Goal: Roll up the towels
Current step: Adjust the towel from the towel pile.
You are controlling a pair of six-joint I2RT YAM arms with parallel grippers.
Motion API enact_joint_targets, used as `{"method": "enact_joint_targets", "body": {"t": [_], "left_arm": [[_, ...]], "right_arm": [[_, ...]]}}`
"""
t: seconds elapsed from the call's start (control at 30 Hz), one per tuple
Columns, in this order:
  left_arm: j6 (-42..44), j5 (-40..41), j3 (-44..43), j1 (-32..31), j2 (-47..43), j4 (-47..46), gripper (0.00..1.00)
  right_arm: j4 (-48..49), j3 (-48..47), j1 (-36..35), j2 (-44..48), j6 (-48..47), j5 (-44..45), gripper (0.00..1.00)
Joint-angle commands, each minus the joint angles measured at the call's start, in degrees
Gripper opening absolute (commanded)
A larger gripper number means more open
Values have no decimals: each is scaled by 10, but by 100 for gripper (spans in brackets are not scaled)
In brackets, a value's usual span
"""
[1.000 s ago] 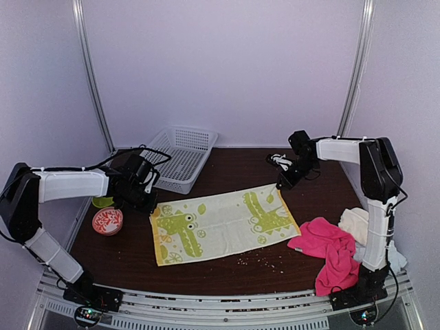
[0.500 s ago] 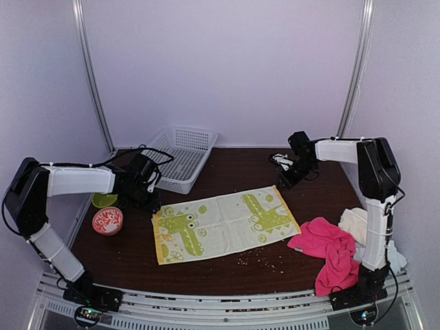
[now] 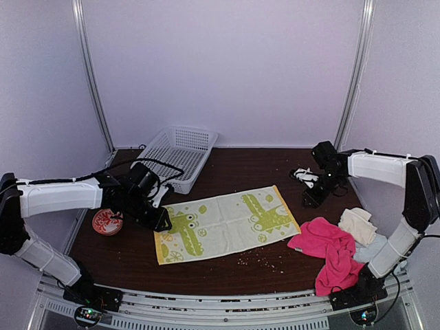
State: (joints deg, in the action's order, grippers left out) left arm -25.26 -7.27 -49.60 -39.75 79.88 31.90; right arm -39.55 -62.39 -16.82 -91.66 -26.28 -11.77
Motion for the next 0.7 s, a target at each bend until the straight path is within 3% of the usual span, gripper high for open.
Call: {"method": "enact_joint_targets", "body": {"t": [0.0, 0.2, 0.47, 0.57, 0.67], "left_arm": [[-24, -42, 31, -6, 10, -14, 21], [-30, -53, 56, -8, 35, -55, 20], [-35, -57, 79, -11, 42, -57, 20], [-38, -80, 88, -16, 42, -57, 20], [-42, -85, 87, -27, 45, -57, 19]], "right_arm": [[-49, 59, 7, 23, -61, 57, 36], [-81, 118, 8, 17, -117, 75, 34], [-129, 185, 7, 68, -164, 192, 31], [-151, 176, 7, 92, -192, 206, 33], [-170, 120, 8, 103, -203, 160, 35]]}}
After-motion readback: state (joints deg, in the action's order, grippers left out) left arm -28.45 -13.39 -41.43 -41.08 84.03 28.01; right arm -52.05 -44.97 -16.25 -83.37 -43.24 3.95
